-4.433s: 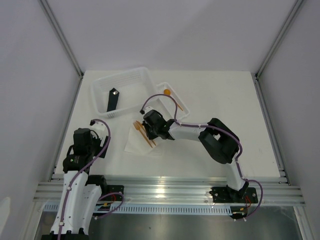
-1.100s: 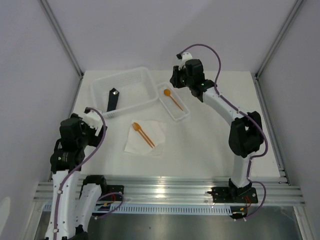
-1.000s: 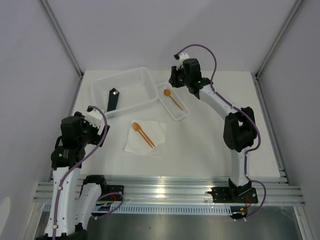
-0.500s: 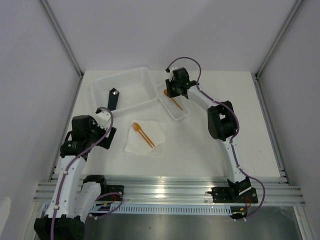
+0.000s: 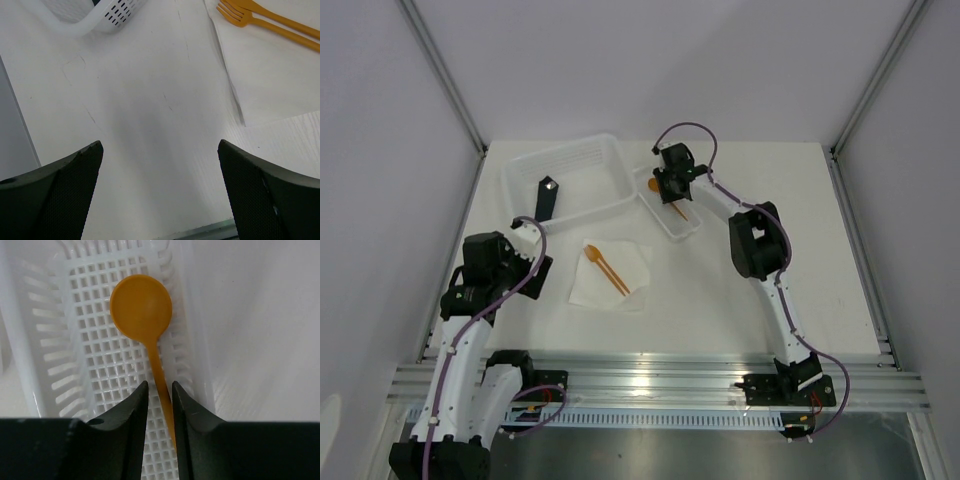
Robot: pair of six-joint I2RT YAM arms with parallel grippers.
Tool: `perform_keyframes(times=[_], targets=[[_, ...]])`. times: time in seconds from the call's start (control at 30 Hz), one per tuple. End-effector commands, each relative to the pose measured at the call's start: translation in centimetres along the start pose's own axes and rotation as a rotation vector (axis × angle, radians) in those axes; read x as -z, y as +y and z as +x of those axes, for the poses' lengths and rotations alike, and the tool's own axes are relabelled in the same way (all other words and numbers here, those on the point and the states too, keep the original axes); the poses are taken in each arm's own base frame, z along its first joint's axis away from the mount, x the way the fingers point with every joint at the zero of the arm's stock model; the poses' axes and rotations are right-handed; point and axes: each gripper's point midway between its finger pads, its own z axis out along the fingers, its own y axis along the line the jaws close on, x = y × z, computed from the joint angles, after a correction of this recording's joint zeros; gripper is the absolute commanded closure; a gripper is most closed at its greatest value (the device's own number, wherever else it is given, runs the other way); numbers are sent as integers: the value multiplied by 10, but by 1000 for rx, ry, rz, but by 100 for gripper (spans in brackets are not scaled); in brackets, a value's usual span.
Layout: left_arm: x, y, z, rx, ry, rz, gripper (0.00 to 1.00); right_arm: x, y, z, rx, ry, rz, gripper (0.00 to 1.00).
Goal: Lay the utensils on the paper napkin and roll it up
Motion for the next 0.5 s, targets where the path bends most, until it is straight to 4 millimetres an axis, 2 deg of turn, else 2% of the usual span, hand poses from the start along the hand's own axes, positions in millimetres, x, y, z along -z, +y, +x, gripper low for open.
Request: perform_keyframes(times=[0.0, 0.07, 0.1, 0.2, 0.27, 0.4, 0.47], targets=[[0, 0, -6, 8, -32, -4, 0, -2, 8, 15, 34, 53, 7, 72], [1, 1, -7, 8, -35, -9, 0, -2, 10, 19, 38, 63, 8, 76], [0, 1, -7, 6, -37, -10, 0, -1, 12, 23, 39, 70, 6, 82], [1, 1, -7, 6, -37, -10, 1, 6, 10, 16, 20, 46, 14, 90], [1, 1, -7, 6, -38, -10, 0, 12, 7, 8, 20, 25, 23, 92], [2, 1, -7, 6, -42, -17, 1, 29, -1, -21, 24, -47, 39, 100], [3, 0, -7, 3, -43, -14, 0, 43, -5, -40, 15, -93, 41, 100]])
